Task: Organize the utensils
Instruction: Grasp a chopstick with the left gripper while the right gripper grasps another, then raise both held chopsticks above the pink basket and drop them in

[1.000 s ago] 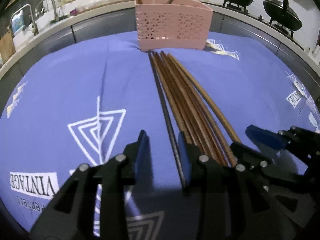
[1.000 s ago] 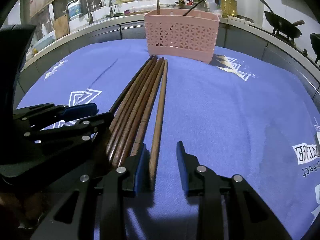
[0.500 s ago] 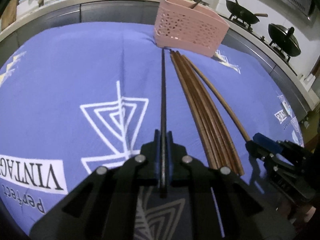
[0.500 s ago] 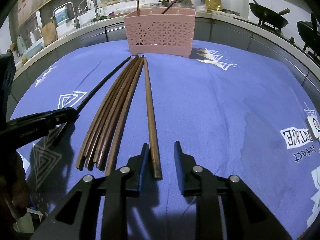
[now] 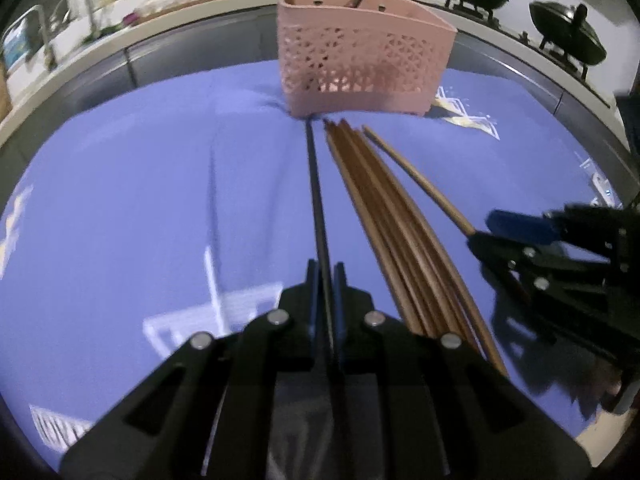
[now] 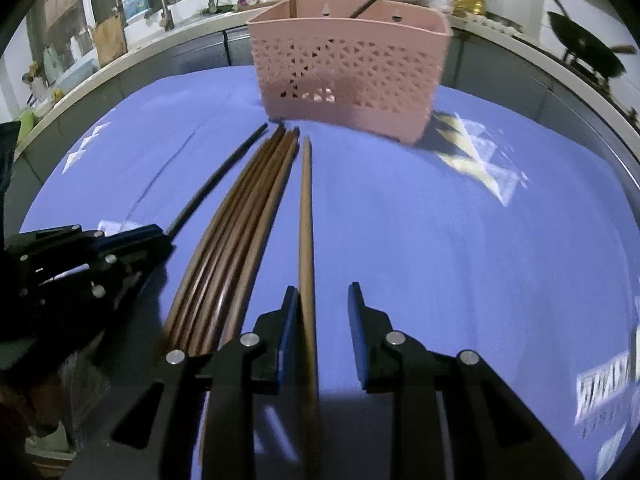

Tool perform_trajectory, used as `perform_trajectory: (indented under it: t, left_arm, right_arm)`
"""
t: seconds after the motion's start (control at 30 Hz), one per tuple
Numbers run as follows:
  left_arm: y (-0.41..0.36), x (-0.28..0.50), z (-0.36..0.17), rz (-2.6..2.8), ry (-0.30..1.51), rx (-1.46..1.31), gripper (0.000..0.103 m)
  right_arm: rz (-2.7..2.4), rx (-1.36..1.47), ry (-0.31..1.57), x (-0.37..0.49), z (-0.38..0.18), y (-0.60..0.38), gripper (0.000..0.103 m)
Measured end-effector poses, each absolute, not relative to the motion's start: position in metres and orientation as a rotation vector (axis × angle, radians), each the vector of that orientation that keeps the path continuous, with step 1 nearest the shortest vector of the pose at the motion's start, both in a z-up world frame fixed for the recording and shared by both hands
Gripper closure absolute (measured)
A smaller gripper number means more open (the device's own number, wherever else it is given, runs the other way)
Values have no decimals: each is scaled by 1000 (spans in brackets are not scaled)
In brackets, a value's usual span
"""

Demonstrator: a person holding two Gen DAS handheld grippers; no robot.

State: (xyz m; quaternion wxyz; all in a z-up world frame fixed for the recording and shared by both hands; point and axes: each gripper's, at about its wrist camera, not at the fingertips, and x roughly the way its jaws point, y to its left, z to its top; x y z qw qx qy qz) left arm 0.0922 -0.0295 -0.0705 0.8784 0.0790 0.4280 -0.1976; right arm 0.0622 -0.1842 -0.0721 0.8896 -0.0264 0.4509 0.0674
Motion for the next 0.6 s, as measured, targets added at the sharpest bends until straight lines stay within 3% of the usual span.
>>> perform_trajectory:
  t: [0.3,0.4,0.43,0.6]
  left_arm:
    - [-53,156,-65,-443,918,176,96]
    - [-58,164,-65,-447,916,175,96]
    - [-60,166,-64,-447,913,178,96]
    - [-63,164,-65,-435,888,199,96]
  right_arm:
    - [185,-84,991,139,-63,-175,78]
    - [204,-87,998,148,-61,-172,88]
    - [223,-78,1004,149,-61,-171,96]
    - [251,-23,1029,149,-59,-178,97]
